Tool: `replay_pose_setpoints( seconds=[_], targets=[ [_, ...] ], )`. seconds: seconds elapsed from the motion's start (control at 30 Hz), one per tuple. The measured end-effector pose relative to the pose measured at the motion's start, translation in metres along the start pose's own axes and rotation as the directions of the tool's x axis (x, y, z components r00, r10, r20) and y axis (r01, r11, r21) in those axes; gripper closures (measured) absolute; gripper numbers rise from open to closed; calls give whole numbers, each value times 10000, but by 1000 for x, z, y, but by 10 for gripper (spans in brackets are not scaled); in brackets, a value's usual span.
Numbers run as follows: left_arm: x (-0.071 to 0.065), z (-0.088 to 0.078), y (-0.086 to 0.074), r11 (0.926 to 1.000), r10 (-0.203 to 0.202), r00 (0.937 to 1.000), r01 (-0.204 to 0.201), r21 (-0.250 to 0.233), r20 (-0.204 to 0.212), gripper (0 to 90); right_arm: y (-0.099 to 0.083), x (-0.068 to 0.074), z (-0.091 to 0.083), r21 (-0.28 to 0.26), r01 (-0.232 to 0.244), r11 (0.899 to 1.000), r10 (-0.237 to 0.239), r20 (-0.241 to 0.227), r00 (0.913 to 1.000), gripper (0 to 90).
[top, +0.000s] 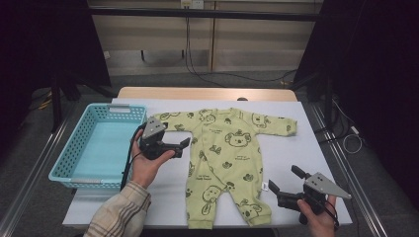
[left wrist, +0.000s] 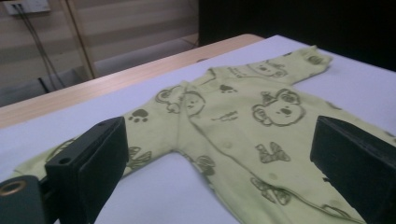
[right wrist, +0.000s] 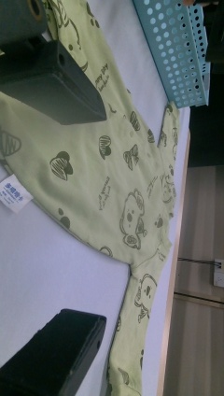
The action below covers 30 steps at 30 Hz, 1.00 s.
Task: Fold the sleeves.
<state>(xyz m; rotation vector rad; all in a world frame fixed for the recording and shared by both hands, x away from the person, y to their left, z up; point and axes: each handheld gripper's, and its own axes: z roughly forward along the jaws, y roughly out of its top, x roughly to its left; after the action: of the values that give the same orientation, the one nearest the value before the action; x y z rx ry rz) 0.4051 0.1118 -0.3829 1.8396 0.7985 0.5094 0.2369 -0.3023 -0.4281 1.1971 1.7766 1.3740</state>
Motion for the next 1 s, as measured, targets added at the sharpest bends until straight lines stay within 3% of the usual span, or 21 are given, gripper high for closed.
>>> replay_pose_setpoints(
  seconds=[0.1,0.27,0.4,0.53,0.73,0.8,0.87,0.9,0.93,0.97,1.0],
  targets=[
    [-1,6,4,9996,-237,9996,239,-140,148,48,0,0,-1,-40,-113,9999,113,-42,9999,29],
    [-5,13,5,9987,-428,9987,436,-279,287,54,-1,-1,-1,-96,99,9999,-98,57,9999,27],
    [3,22,4,9971,-728,9973,731,-194,117,55,-2,0,-1,-62,70,10000,-70,-4,10000,27],
    [9,31,4,9978,-663,9978,663,4,-9,56,-2,0,-1,-66,16,10000,-17,-42,10000,27],
    [26,47,1,9955,-784,9959,806,505,-447,68,-2,0,0,-66,28,10000,-29,-115,9999,27],
    [33,53,-1,9937,-845,9932,899,674,-795,75,-3,0,0,70,135,9999,-134,-127,9998,27],
    [38,60,-4,9929,-701,9951,764,913,-700,86,-3,1,1,106,89,9999,-88,-121,9999,27],
    [39,62,-6,9906,-821,9936,900,1035,-778,111,-3,1,1,120,146,9998,-144,-112,9998,27],
    [41,63,-6,9877,-528,9952,643,1427,-829,135,-3,1,1,107,139,9998,-138,-119,9998,27],
    [41,69,-8,9869,-858,9909,988,1276,-1033,135,-3,1,1,102,171,9998,-169,-142,9998,27],
    [46,69,-8,9823,-593,9926,769,1710,-1057,139,-4,1,1,133,206,9997,-204,-151,9997,27]
  ],
)
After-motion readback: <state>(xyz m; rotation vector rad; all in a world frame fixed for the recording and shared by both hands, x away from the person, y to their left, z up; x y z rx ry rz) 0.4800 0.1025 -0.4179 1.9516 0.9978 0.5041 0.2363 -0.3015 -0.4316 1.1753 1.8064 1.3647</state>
